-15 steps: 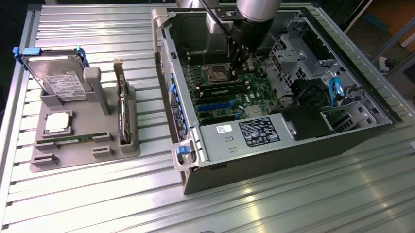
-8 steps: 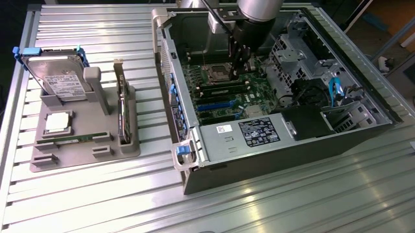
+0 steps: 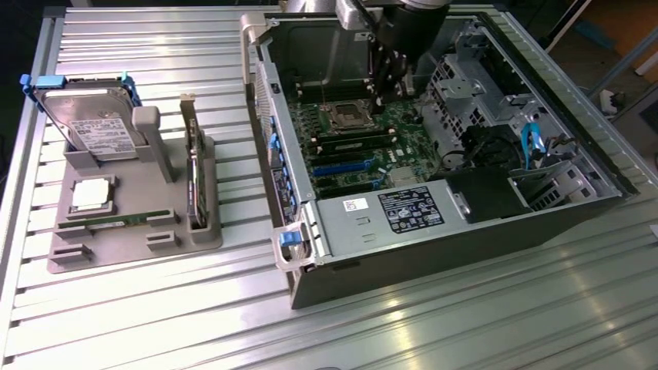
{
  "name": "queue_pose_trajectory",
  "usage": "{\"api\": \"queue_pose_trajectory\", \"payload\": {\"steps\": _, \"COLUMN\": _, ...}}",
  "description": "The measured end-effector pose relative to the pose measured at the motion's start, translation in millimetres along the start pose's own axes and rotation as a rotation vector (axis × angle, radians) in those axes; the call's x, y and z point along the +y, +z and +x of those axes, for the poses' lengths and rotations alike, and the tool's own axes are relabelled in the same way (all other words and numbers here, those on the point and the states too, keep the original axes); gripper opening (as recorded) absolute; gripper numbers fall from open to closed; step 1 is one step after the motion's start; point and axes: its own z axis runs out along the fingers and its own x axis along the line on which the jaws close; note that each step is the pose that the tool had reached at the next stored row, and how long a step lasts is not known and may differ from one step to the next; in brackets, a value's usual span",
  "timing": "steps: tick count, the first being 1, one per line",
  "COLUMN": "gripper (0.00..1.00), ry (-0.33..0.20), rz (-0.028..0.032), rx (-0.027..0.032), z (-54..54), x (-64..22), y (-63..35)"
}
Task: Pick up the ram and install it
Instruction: 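Press down the ram until it locks into place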
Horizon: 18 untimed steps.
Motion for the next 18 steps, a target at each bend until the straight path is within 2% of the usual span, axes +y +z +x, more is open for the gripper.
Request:
{"api": "queue_pose_trajectory", "payload": {"steps": 7, "gripper": 0.11, "ry": 0.0, "rz": -0.0117, "rx": 0.0016, "z": 0.6, "x": -3.3, "y": -28.3}}
{"api": "queue_pose_trajectory", "payload": {"steps": 13, "gripper": 0.11, "ry": 0.0, "rz": -0.0176, "rx": 0.0027, "z": 0.9, "x": -4.8, "y": -43.5}}
{"api": "queue_pose_trajectory", "payload": {"steps": 15, "gripper": 0.11, "ry": 0.0, "rz": -0.0213, "rx": 0.0046, "z": 1.1, "x": -5.7, "y": -51.6}}
{"api": "queue_pose_trajectory", "payload": {"steps": 18, "gripper": 0.11, "ry": 0.0, "rz": -0.0225, "rx": 0.0072, "z": 1.1, "x": -6.0, "y": -53.9}}
